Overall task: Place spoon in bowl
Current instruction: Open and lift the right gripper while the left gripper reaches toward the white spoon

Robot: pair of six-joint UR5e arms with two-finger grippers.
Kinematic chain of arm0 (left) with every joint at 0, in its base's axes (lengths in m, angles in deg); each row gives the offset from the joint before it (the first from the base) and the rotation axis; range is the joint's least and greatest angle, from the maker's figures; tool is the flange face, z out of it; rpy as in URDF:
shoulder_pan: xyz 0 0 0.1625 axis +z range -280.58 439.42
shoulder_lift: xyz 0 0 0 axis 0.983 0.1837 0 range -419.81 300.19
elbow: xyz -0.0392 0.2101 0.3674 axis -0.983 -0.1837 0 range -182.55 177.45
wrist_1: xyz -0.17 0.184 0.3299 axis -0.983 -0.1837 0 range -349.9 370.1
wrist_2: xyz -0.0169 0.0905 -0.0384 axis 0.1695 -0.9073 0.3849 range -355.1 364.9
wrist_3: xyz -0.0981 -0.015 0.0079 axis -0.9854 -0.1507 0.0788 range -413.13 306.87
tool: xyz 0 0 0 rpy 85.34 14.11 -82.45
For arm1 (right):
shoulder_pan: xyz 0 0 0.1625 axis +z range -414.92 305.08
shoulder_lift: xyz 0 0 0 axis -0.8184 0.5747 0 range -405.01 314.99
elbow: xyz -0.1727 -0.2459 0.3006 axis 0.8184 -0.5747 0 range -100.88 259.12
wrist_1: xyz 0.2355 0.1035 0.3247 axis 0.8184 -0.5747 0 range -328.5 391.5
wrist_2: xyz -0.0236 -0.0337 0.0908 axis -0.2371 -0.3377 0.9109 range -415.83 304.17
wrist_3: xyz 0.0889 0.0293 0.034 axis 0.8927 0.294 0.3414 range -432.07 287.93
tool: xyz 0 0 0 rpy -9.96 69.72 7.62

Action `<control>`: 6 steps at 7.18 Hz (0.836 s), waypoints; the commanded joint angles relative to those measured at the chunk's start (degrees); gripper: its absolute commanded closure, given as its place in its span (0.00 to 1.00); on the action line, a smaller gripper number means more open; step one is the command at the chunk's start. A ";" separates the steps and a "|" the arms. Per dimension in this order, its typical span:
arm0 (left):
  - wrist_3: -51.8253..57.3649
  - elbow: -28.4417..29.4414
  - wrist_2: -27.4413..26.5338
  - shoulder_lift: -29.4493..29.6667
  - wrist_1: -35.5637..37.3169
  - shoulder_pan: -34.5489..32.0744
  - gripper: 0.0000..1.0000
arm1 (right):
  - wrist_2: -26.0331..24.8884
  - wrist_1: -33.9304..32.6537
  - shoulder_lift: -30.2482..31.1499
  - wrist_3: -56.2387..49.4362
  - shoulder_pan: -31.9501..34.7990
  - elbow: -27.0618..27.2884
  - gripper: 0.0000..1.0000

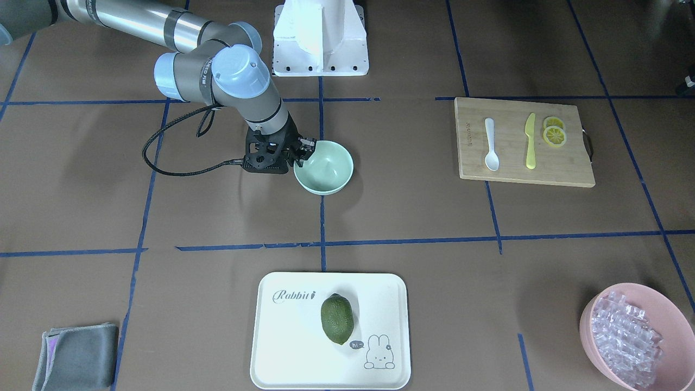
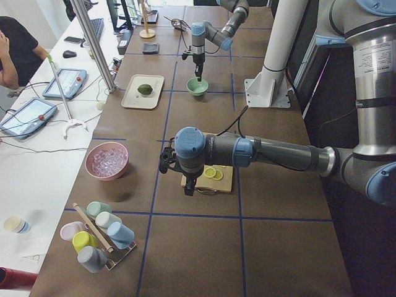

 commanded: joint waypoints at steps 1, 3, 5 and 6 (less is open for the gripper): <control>-15.27 0.42 -0.58 0.80 -10.22 9.41 0.00 | 0.73 -1.34 1.79 0.00 1.96 4.95 0.01; -37.93 0.86 -10.61 3.25 -26.20 23.96 0.00 | 6.05 -5.57 12.72 -1.14 9.40 20.82 0.01; -51.71 -0.02 -25.49 9.57 -28.39 40.42 0.00 | 15.02 -5.49 22.41 -11.62 21.44 24.85 0.01; -54.37 -0.02 -28.85 11.60 -28.39 44.23 0.00 | 15.67 -5.40 27.77 -20.39 24.71 25.64 0.01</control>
